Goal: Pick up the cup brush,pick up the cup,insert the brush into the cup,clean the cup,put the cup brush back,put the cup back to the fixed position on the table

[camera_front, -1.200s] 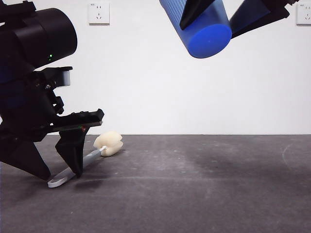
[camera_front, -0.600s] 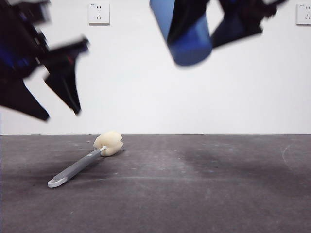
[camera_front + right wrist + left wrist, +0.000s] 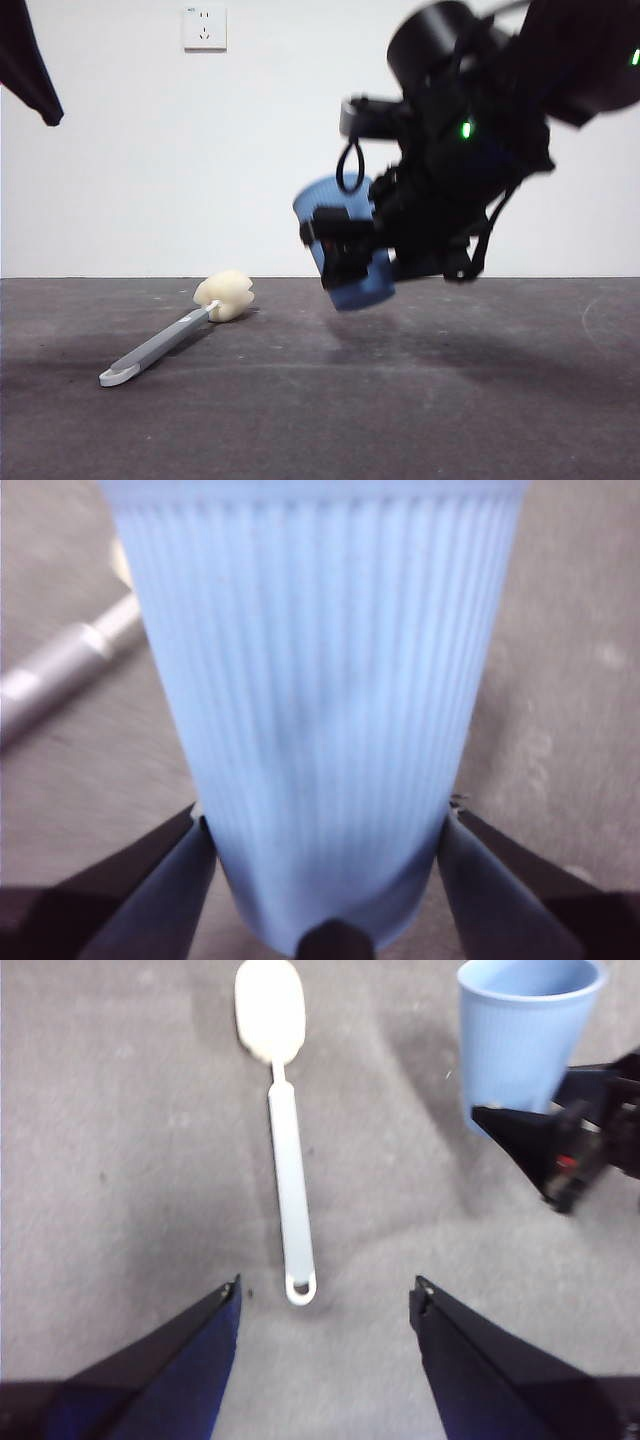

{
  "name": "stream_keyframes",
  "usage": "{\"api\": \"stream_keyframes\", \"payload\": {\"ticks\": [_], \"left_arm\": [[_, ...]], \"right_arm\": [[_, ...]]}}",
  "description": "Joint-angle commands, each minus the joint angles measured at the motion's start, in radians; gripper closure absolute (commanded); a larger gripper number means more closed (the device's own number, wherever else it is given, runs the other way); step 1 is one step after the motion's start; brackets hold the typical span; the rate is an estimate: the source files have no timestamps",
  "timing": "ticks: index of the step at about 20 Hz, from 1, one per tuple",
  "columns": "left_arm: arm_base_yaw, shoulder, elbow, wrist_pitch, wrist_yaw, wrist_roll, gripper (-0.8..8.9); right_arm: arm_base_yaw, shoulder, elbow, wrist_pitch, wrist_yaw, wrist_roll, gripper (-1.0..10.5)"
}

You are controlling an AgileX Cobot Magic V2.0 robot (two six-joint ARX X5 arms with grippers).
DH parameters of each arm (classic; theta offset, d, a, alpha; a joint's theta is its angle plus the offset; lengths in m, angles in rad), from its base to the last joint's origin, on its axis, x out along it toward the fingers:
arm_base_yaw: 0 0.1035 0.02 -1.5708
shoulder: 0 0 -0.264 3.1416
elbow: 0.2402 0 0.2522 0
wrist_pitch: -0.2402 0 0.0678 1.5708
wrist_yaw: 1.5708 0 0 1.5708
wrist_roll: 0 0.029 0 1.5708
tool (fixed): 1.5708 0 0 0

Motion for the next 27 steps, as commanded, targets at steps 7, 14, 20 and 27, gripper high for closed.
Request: {"api": "stream_keyframes", "payload": {"ticks": [7,14,20,27], "left_arm": [[-0.002,-0.001,0.001,-0.015,-0.031,0.031,5.21],[-0.002,-0.001,0.001,-0.015,-0.031,0.035,5.22],[-0.002,-0.001,0.001,-0.015,-0.058,0.061,5.3],[-0.002,-0.001,0.001,-0.016,-0.057,0.062,5.3]], "right_arm": [[-0.082,0.071,-0.009,0.051,-0.06,0.009,9.6],[-0.104,0.103,-0.009,-0.006,-0.108,0.019,9.6],[-0.097,0.102,-0.009,-0.144,-0.109,0.026,8.6],[-0.09,0.094,-0.009,-0.174,-0.159,0.027,5.8]]}}
